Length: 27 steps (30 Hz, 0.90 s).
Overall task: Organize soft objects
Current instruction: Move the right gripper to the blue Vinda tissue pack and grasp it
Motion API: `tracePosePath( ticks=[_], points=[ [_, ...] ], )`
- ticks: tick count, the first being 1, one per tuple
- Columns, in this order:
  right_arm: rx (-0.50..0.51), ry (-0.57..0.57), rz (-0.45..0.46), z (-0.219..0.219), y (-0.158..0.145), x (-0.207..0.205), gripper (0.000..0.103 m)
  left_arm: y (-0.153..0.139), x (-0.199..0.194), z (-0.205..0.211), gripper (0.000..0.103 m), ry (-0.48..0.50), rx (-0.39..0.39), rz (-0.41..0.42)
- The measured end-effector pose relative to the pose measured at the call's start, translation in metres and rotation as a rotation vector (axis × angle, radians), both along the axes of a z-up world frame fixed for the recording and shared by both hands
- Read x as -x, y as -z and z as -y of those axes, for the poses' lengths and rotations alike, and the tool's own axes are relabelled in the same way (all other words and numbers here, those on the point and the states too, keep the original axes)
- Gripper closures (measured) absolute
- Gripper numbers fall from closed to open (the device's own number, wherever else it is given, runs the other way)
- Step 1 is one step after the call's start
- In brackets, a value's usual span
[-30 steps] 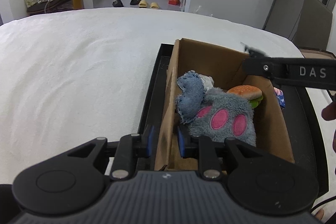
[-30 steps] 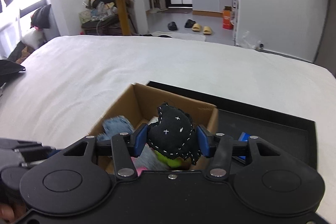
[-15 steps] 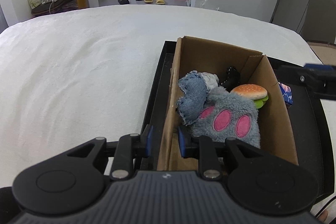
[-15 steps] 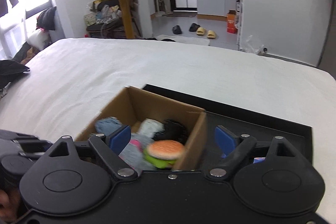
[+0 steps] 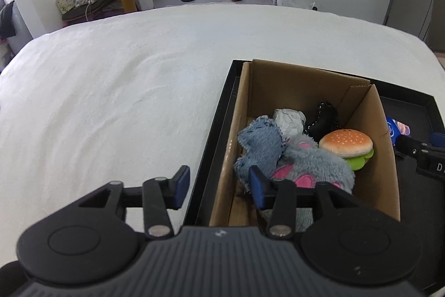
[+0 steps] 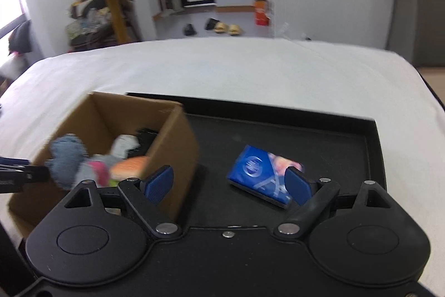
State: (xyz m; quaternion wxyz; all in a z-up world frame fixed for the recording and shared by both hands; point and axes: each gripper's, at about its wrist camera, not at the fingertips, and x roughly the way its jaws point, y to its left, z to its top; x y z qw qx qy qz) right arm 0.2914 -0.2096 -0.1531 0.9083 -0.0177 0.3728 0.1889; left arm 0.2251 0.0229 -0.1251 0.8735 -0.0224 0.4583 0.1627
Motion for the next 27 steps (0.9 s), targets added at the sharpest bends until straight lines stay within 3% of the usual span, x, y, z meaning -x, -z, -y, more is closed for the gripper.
tracePosePath(
  ticks=[7,19,27],
  points=[
    [-0.031,0.085,-0.042,0.011,0.025,-0.025,0.009,0.001,-0.013,0.010,0.049,-0.015,-0.055,-0.031],
    [-0.019,0.120,-0.094,0.012,0.054,-0.047,0.000,0.007,-0.029,0.015,0.040,-0.044,-0.119,-0.066],
    [0.011,0.140,-0.078,0.015,0.054,-0.048,0.003,0.007,-0.024,0.016,0.038,-0.056,-0.133,-0.066]
  ],
)
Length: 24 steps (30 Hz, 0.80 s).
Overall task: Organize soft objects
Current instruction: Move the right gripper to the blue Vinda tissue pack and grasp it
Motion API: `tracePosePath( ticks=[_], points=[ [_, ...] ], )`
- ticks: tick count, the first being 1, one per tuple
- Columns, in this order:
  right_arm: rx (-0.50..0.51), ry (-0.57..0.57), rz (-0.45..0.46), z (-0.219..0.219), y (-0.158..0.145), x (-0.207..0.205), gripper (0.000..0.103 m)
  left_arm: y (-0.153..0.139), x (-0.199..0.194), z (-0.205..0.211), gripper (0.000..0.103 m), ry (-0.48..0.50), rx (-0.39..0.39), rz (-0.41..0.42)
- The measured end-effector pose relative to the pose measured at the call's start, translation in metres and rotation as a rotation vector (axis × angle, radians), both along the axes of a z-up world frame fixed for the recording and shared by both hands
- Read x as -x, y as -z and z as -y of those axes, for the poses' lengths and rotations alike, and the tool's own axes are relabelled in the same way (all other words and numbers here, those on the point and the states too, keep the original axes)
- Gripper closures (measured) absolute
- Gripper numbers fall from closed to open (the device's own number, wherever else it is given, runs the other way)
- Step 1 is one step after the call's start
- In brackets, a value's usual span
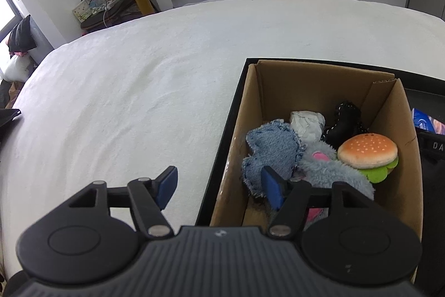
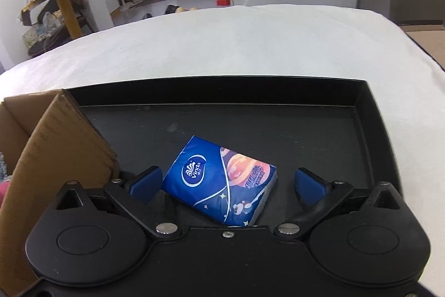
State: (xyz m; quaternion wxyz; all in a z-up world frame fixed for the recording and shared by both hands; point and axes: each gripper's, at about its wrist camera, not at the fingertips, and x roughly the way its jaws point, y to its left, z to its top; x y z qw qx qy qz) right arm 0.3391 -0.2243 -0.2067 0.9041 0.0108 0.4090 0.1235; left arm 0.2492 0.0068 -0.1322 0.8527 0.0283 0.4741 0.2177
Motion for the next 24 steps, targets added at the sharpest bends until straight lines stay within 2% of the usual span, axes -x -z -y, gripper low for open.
tracePosePath(
  ticks=[3,5,9,12,14,17,21,24],
  points=[
    [-0.015,0.026,-0.013,0.008,0.000,0.000,0.010,0.000,0.004,-0.002,0.038,-0.004,0.006,-0.003],
    [-0.024,0.044,-0.021,0.011,-0.001,0.001,0.020,-0.001,0.007,-0.002,0.038,-0.005,0.007,-0.004],
    [-0.037,0.071,-0.041,0.018,-0.004,0.004,0.024,-0.003,0.012,-0.001,0.038,0.002,0.010,0.004],
    [-0.058,0.088,-0.054,0.024,-0.008,0.006,0.032,-0.005,0.016,-0.001,0.038,0.006,0.015,0.011],
    [-0.071,0.097,-0.060,0.028,-0.010,0.008,0.047,-0.007,0.020,-0.001,0.038,0.005,0.024,0.015],
    [-0.085,0.099,-0.067,0.032,-0.013,0.012,0.056,-0.007,0.025,0.000,0.038,0.005,0.030,0.019],
    [-0.078,0.085,-0.093,0.032,-0.012,0.015,0.057,-0.009,0.033,-0.001,0.038,0.006,0.036,0.021],
    [-0.086,0.086,-0.118,0.032,-0.012,0.017,0.053,-0.010,0.038,-0.003,0.038,0.004,0.038,0.026]
  ],
)
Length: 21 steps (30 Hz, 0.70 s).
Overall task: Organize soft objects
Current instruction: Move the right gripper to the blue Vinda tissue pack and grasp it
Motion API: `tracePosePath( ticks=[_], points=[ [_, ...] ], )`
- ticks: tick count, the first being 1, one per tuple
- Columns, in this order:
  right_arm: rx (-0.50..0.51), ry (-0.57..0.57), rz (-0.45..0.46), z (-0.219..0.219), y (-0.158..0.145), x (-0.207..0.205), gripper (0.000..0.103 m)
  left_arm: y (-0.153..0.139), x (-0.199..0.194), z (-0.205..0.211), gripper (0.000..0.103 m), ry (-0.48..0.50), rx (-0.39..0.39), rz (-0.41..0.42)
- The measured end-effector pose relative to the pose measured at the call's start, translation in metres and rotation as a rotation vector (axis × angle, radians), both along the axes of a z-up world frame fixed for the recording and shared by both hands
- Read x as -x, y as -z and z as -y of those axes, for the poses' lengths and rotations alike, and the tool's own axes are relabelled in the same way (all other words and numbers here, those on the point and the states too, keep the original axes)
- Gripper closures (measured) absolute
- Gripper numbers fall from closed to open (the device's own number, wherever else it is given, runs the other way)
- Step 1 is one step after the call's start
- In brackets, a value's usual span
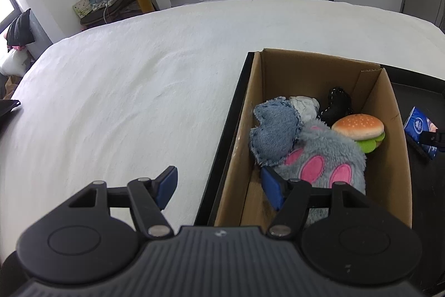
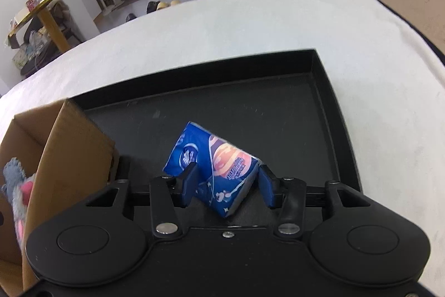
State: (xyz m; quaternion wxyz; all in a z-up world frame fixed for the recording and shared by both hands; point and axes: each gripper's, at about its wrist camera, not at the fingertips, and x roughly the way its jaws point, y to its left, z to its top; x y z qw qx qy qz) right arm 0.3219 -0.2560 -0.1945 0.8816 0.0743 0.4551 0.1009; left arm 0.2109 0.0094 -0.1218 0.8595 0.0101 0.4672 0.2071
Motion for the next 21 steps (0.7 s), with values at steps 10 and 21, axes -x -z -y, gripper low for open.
tracePosePath(
  ticks=[10,21],
  points=[
    [0.089,-0.045,0.036,-0.027,0.008,0.004,0.023,-0.002,0.008,-0.012,0.038,-0.022,0.021,0.009],
    [0.247,-0.047,0.123,-0.027,0.018,-0.009,0.013,0.004,0.008,-0.019,0.038,-0.031,0.047,0.006]
  ],
)
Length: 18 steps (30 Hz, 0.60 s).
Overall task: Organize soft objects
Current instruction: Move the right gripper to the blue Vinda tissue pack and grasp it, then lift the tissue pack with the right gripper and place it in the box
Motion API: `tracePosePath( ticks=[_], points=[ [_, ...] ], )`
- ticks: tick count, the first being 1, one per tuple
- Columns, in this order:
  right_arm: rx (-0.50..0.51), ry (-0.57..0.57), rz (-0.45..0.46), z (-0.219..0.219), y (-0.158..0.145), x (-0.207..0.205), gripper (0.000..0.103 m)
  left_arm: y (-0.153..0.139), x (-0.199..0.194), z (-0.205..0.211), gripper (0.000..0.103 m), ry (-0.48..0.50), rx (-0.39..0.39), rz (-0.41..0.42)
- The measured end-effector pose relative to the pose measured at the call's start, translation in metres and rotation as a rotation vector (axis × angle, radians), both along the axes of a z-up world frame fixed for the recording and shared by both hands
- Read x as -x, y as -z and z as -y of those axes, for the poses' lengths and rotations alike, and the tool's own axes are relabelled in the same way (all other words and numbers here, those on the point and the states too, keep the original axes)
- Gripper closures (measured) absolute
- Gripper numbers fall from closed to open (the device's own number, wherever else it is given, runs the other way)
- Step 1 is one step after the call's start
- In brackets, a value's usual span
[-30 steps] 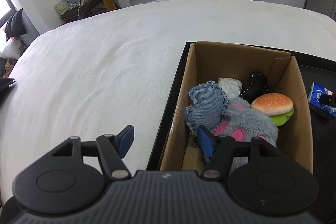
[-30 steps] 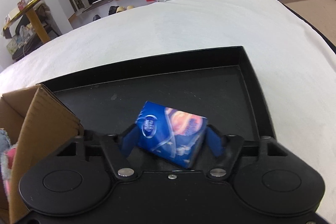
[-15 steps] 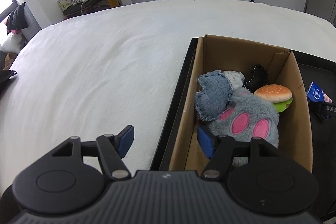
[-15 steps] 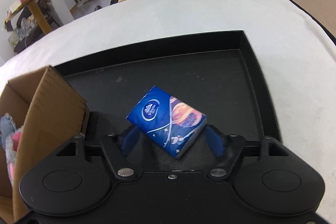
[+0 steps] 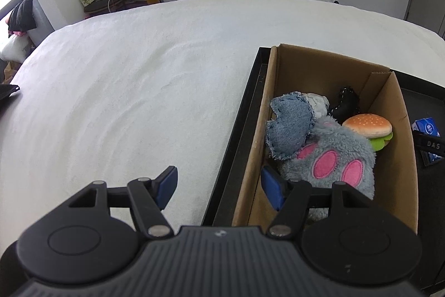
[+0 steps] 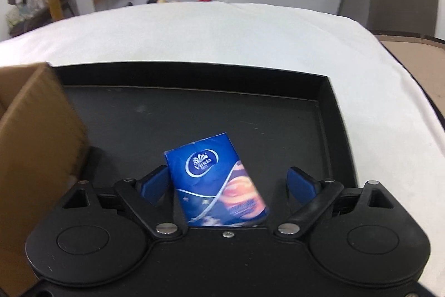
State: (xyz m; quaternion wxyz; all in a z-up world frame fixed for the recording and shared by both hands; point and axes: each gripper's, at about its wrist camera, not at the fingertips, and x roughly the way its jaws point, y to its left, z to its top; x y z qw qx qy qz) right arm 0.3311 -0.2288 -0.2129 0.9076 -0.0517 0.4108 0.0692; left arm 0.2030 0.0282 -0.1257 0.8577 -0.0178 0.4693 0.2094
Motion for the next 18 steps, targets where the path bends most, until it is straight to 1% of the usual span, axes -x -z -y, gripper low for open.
tracePosePath(
  ticks=[2,3,5,9,12,14,18],
  points=[
    [-0.027,0.017,-0.008,0.004,-0.001,0.000,0.020,0.000,-0.001,0.000,0.038,0.002,0.004,0.003],
    [-0.024,0.023,-0.005,0.004,-0.002,0.002,0.025,0.000,-0.001,0.000,0.038,0.004,0.005,0.005],
    [-0.018,0.009,-0.004,0.004,-0.005,0.006,0.052,0.000,-0.001,0.000,0.038,0.005,0.007,0.006],
    [-0.032,-0.014,-0.034,0.001,-0.012,0.014,0.053,0.000,-0.001,-0.003,0.038,-0.001,0.019,0.009],
    [-0.024,-0.026,-0.021,-0.003,-0.021,0.021,0.054,-0.002,0.000,-0.006,0.038,-0.006,0.033,0.016],
    [-0.052,-0.021,-0.031,-0.001,-0.029,0.025,0.054,-0.004,0.002,-0.006,0.038,-0.002,0.040,0.021],
    [-0.065,-0.049,-0.006,0.000,-0.050,0.031,0.053,-0.006,0.004,-0.006,0.038,0.032,0.053,0.027]
  ],
)
